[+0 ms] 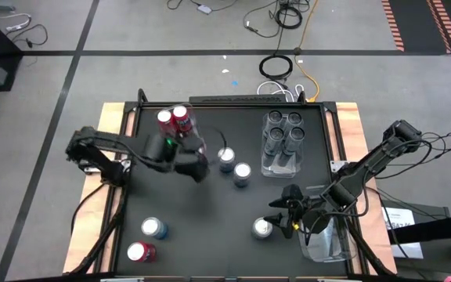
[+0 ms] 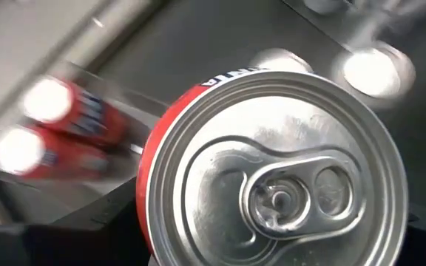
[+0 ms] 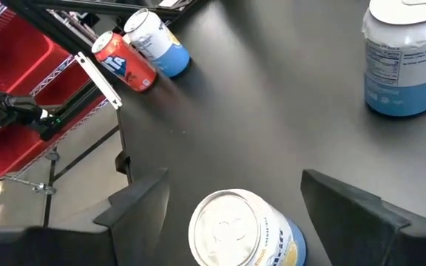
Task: Sort soda cans
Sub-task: Put the red soda can into the top left transparent bin
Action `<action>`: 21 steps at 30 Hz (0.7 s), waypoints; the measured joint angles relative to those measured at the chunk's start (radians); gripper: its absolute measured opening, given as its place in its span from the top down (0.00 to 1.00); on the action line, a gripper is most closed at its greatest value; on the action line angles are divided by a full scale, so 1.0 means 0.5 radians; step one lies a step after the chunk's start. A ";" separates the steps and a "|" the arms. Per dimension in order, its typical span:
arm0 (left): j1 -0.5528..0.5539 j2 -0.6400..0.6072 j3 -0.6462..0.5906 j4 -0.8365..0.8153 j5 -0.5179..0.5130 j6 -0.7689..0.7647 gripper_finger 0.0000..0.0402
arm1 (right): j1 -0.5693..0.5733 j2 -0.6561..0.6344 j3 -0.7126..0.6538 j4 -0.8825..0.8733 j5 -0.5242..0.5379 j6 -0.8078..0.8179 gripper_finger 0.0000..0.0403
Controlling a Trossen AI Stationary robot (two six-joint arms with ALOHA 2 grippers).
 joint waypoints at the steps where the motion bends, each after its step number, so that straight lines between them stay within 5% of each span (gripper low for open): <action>1: 0.041 -0.030 0.000 -0.016 -0.035 0.058 0.21 | -0.005 0.000 0.000 0.000 0.002 0.005 0.26; 6: 0.271 -0.097 -0.020 -0.043 -0.105 0.466 0.21 | -0.040 0.000 0.000 0.002 0.002 0.020 0.26; 12: 0.549 -0.197 -0.343 0.047 -0.096 0.815 0.21 | -0.082 0.000 0.000 0.004 0.007 0.085 0.26; 21: 0.871 -0.502 -1.173 1.007 0.449 1.159 0.21 | -0.165 0.000 0.000 0.005 0.018 0.203 0.26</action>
